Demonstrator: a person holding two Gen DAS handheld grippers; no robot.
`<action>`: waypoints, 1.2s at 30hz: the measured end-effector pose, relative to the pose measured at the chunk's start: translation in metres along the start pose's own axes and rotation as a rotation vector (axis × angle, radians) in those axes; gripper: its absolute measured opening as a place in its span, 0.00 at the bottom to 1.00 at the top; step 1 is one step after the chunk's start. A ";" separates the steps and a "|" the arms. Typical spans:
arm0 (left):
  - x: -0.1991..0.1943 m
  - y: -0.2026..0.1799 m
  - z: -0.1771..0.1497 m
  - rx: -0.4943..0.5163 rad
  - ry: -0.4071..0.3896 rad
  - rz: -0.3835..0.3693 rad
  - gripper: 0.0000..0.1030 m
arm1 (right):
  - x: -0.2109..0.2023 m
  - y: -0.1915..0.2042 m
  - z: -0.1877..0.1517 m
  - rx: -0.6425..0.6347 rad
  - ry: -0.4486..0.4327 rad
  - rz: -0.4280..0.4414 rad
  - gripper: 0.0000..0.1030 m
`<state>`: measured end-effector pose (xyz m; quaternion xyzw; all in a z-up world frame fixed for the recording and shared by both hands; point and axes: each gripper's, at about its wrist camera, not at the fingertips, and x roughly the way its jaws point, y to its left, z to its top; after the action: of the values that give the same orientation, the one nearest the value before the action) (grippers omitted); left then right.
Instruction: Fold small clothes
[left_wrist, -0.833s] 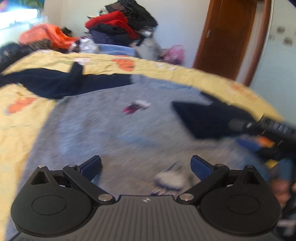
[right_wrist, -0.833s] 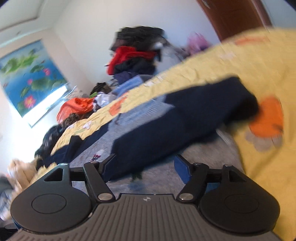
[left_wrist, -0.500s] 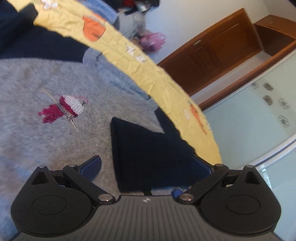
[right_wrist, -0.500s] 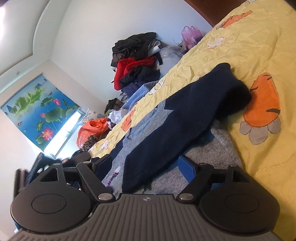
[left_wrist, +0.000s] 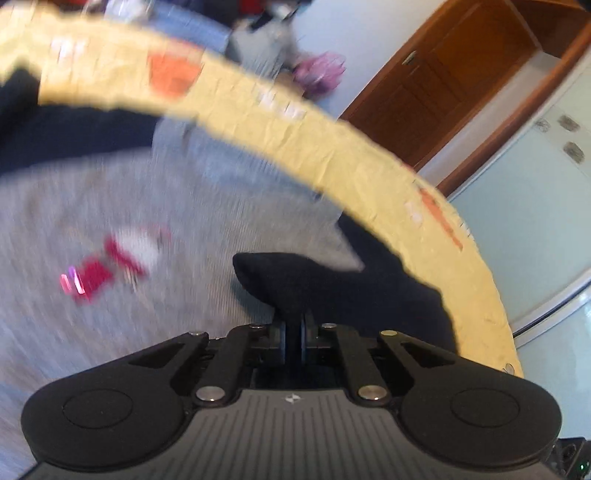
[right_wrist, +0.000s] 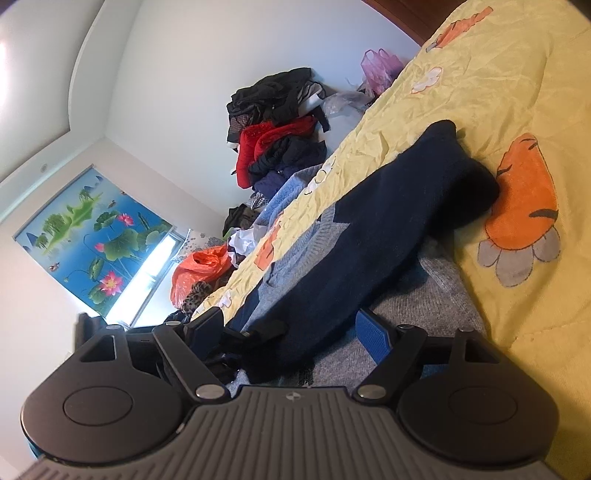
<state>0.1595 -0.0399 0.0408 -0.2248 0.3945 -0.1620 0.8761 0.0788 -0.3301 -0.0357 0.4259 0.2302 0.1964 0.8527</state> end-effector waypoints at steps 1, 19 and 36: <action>-0.005 0.003 0.003 0.019 -0.027 -0.007 0.06 | 0.000 0.000 0.000 0.000 0.000 0.000 0.78; -0.053 0.107 0.003 0.033 -0.066 0.258 0.06 | 0.006 0.008 -0.003 -0.064 0.020 -0.010 0.82; -0.047 0.046 -0.027 0.348 -0.327 0.316 0.78 | 0.010 0.016 -0.009 -0.118 0.029 -0.043 0.83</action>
<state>0.1136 0.0133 0.0297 -0.0301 0.2445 -0.0503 0.9679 0.0795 -0.3103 -0.0294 0.3671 0.2398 0.1975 0.8768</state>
